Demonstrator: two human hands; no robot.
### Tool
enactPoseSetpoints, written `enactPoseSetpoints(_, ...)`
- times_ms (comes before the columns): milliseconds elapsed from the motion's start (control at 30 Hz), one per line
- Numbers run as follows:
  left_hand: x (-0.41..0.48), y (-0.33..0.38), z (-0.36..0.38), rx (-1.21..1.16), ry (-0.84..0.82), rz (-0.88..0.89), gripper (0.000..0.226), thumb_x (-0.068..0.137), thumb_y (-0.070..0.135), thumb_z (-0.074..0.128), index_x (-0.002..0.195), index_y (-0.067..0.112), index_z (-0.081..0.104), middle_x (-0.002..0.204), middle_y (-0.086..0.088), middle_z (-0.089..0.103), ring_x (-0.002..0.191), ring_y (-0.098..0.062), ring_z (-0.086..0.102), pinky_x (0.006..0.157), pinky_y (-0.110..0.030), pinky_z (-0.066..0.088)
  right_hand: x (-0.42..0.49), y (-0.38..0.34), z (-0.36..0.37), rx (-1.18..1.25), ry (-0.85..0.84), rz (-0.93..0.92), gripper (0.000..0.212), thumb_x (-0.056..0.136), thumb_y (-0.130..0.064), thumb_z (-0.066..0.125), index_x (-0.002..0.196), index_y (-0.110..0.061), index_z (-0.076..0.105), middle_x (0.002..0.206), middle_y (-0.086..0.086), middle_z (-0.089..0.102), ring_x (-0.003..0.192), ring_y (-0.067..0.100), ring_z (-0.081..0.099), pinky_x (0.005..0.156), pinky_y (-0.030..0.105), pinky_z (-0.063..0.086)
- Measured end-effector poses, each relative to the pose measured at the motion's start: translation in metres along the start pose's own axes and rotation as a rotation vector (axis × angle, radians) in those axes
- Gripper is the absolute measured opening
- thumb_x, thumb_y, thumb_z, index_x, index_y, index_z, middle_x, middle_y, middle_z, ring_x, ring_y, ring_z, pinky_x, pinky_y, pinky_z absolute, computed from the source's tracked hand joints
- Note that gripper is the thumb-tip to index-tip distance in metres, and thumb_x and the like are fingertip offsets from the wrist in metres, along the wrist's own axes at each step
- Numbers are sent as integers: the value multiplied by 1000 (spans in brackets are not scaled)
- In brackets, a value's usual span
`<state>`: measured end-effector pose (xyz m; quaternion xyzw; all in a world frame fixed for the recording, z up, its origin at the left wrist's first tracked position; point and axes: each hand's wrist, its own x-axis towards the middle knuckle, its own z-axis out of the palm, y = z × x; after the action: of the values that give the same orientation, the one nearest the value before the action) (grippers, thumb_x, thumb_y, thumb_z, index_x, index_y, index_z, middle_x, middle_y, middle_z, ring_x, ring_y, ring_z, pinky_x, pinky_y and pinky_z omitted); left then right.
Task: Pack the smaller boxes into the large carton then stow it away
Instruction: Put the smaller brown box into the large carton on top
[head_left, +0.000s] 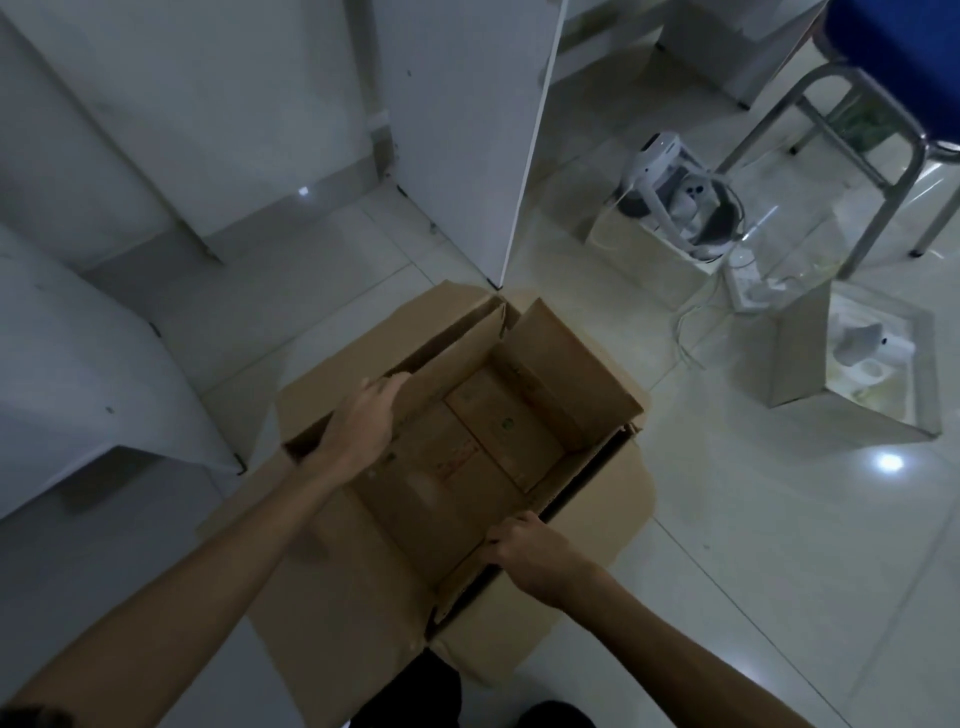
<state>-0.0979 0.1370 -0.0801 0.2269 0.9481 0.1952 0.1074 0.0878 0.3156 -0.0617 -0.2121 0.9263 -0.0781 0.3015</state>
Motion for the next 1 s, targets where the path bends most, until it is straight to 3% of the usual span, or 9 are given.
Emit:
enactPoseSetpoints(67, 1, 0, 9, -37, -11, 1, 45, 92, -1, 40, 133, 17, 46, 121, -5, 58, 103, -20, 55, 85, -32, 46, 10, 2, 5, 17, -41, 19, 32, 94, -3, 35, 113, -6, 60, 114, 15, 61, 107, 31, 55, 99, 45, 40)
enactPoseSetpoints(167, 9, -4, 22, -44, 24, 26, 40, 91, -2, 44, 126, 14, 53, 106, -2, 58, 85, -11, 52, 72, -22, 45, 27, 8, 4, 52, -71, 65, 25, 93, -1, 39, 98, 2, 63, 102, 22, 66, 95, 35, 63, 84, 44, 49)
enactPoseSetpoints(300, 19, -9, 37, 33, 70, 61, 42, 83, -10, 52, 121, 8, 59, 104, -8, 64, 93, -23, 58, 80, -32, 51, 49, 16, 7, 40, -138, 147, 20, 92, -1, 44, 99, 5, 63, 105, 24, 64, 97, 39, 64, 78, 46, 53)
enactPoseSetpoints(433, 24, -16, 52, 128, 4, 60, 48, 82, -12, 50, 128, 4, 53, 110, -14, 63, 101, -29, 57, 86, -40, 51, 69, 17, 17, 34, -202, 182, 22, 93, -1, 44, 103, 3, 63, 110, 23, 62, 102, 38, 62, 82, 47, 54)
enactPoseSetpoints(567, 24, -16, 66, 183, -27, 41, 43, 89, -3, 48, 131, 5, 49, 116, -14, 62, 105, -29, 56, 87, -37, 51, 89, 19, 24, 40, -252, 198, 24, 94, -5, 43, 110, 2, 60, 116, 23, 60, 108, 37, 59, 86, 47, 51)
enactPoseSetpoints(800, 23, -32, 66, 201, -49, -10, 47, 89, -4, 50, 134, 6, 45, 115, -13, 62, 101, -24, 59, 82, -28, 51, 105, 14, 30, 38, -271, 194, 28, 95, -7, 41, 114, 2, 59, 117, 23, 59, 110, 38, 57, 88, 48, 50)
enactPoseSetpoints(900, 18, -28, 65, 253, -112, -8, 60, 85, -4, 56, 140, 5, 34, 125, -13, 57, 111, -24, 54, 92, -31, 50, 95, 15, 28, 74, -309, 227, 28, 95, -7, 41, 116, 2, 57, 121, 24, 56, 113, 40, 56, 91, 49, 48)
enactPoseSetpoints(1000, 8, -21, 63, 331, -162, -22, 73, 83, -3, 58, 145, 6, 20, 132, -13, 51, 116, -26, 48, 98, -35, 47, 75, 21, 28, 105, -338, 244, 36, 92, -31, 53, 110, -1, 60, 116, 20, 60, 109, 36, 59, 86, 46, 49)
